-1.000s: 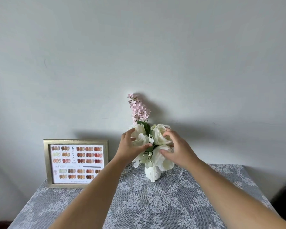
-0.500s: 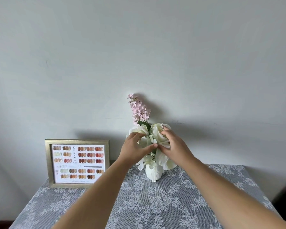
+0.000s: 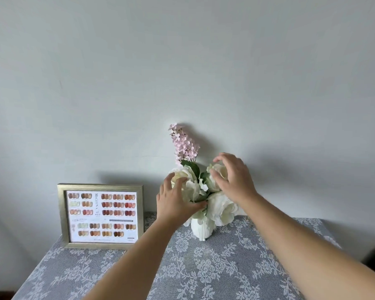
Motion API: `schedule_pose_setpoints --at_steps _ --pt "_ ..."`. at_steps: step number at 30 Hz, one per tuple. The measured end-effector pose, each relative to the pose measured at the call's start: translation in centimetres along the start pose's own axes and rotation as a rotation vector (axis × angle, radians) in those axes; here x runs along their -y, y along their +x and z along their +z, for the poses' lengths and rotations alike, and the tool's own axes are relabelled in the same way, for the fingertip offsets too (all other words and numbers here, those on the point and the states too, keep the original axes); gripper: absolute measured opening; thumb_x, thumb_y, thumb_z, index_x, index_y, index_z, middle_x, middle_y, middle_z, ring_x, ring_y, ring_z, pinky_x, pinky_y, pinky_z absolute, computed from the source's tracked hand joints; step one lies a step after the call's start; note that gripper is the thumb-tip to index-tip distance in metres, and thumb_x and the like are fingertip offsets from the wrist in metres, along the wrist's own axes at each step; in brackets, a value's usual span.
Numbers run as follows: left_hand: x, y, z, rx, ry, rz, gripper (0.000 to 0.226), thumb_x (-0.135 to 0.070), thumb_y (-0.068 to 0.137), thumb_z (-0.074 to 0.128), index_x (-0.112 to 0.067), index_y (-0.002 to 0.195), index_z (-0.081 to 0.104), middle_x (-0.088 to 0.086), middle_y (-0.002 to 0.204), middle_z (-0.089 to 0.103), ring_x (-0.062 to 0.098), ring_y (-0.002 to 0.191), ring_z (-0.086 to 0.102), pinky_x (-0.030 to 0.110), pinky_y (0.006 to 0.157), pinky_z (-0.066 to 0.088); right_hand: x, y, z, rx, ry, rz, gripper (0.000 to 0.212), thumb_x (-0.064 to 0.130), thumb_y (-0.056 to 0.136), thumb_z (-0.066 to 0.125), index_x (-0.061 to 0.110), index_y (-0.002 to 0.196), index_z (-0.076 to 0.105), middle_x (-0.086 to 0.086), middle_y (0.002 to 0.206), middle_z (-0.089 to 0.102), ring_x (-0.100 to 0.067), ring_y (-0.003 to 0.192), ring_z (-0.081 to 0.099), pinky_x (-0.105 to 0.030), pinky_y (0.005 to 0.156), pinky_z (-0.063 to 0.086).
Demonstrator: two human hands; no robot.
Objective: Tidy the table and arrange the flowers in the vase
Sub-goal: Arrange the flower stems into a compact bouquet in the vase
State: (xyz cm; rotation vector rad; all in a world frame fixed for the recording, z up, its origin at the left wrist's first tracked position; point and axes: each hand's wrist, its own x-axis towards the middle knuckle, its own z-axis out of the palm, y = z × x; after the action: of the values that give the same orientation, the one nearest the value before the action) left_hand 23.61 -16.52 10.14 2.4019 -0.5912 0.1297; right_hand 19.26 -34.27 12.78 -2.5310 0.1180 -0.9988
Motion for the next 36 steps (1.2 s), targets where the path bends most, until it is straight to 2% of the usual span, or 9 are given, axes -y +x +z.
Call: schedule_pose_setpoints --at_steps 3,6,11,15,20,23,29,33,36 --pt "0.3 0.1 0.1 -0.001 0.004 0.011 0.079 -0.06 0.056 0.072 -0.035 0.125 0.043 -0.002 0.147 0.022 0.023 0.134 0.028 0.041 0.11 0.028 0.7 3.7 0.1 0.06 0.01 0.115 0.024 0.04 0.088 0.051 0.024 0.104 0.058 0.004 0.113 0.062 -0.018 0.103 0.055 -0.038 0.089 0.042" --pt "0.6 0.2 0.2 -0.001 -0.003 0.028 0.08 -0.062 0.055 0.072 -0.036 0.125 0.042 -0.003 0.147 0.022 0.021 0.133 0.029 0.04 0.11 0.029 1.3 7.0 1.2 0.342 -0.053 0.254 0.025 0.042 0.084 0.057 0.025 0.1 0.064 0.003 0.108 0.064 -0.019 0.1 0.058 -0.036 0.088 0.045" --pt "1.0 0.3 0.5 0.005 -0.033 0.026 0.086 -0.076 0.049 0.065 -0.04 0.123 0.04 -0.007 0.147 0.021 0.019 0.132 0.031 0.041 0.109 0.029 2.3 9.3 3.6 0.625 -0.036 0.436 0.046 0.046 0.077 0.068 0.009 0.103 0.059 -0.006 0.097 0.062 -0.021 0.084 0.058 -0.027 0.068 0.041" --pt "1.0 0.3 0.8 -0.031 -0.071 0.009 0.081 -0.087 0.053 0.044 -0.039 0.118 0.044 -0.007 0.145 0.023 0.02 0.131 0.034 0.044 0.108 0.028 2.4 9.8 4.4 0.56 0.018 0.505 0.053 0.037 0.069 0.078 0.005 0.107 0.059 -0.008 0.103 0.066 -0.024 0.088 0.061 -0.028 0.072 0.044" --pt "0.8 0.6 1.0 -0.021 -0.062 -0.012 0.072 -0.079 0.061 0.052 -0.037 0.12 0.044 -0.007 0.145 0.023 0.021 0.131 0.034 0.043 0.108 0.029 1.6 8.8 3.6 0.486 -0.03 0.508 0.037 0.029 0.069 0.08 0.006 0.086 0.056 -0.006 0.079 0.062 -0.022 0.072 0.06 -0.03 0.063 0.047" --pt "0.4 0.7 1.0 -0.012 -0.059 -0.008 0.073 -0.078 0.063 0.053 -0.036 0.122 0.044 -0.005 0.146 0.023 0.022 0.131 0.033 0.044 0.108 0.029 1.1 7.9 3.7 0.457 -0.014 0.502 0.035 0.03 0.068 0.08 0.005 0.083 0.059 -0.006 0.078 0.067 -0.023 0.075 0.065 -0.036 0.072 0.053" --pt "0.2 0.6 1.0 0.0 -0.061 -0.004 0.076 -0.077 0.063 0.054 -0.035 0.125 0.043 -0.005 0.148 0.021 0.022 0.133 0.03 0.043 0.108 0.029 1.5 7.0 3.7 0.454 -0.221 0.401 0.033 0.023 0.076 0.074 0.019 0.06 0.045 0.004 0.062 0.052 -0.022 0.076 0.06 -0.033 0.079 0.044" --pt "0.0 0.5 0.8 0.016 -0.052 -0.003 0.077 -0.077 0.063 0.054 -0.034 0.126 0.043 -0.005 0.148 0.022 0.021 0.133 0.03 0.044 0.108 0.03 1.9 6.7 4.0 0.42 -0.309 0.326 0.023 0.021 0.079 0.065 0.017 0.065 0.047 0.003 0.066 0.05 -0.024 0.08 0.059 -0.031 0.073 0.039" --pt "0.2 0.5 0.7 0.027 -0.054 -0.012 0.078 -0.078 0.062 0.054 -0.035 0.126 0.043 -0.005 0.148 0.021 0.02 0.133 0.031 0.043 0.109 0.029 2.2 7.1 4.0 0.411 -0.303 0.316 0.027 0.037 0.074 0.069 0.016 0.081 0.053 0.001 0.077 0.057 -0.022 0.082 0.059 -0.031 0.075 0.042"
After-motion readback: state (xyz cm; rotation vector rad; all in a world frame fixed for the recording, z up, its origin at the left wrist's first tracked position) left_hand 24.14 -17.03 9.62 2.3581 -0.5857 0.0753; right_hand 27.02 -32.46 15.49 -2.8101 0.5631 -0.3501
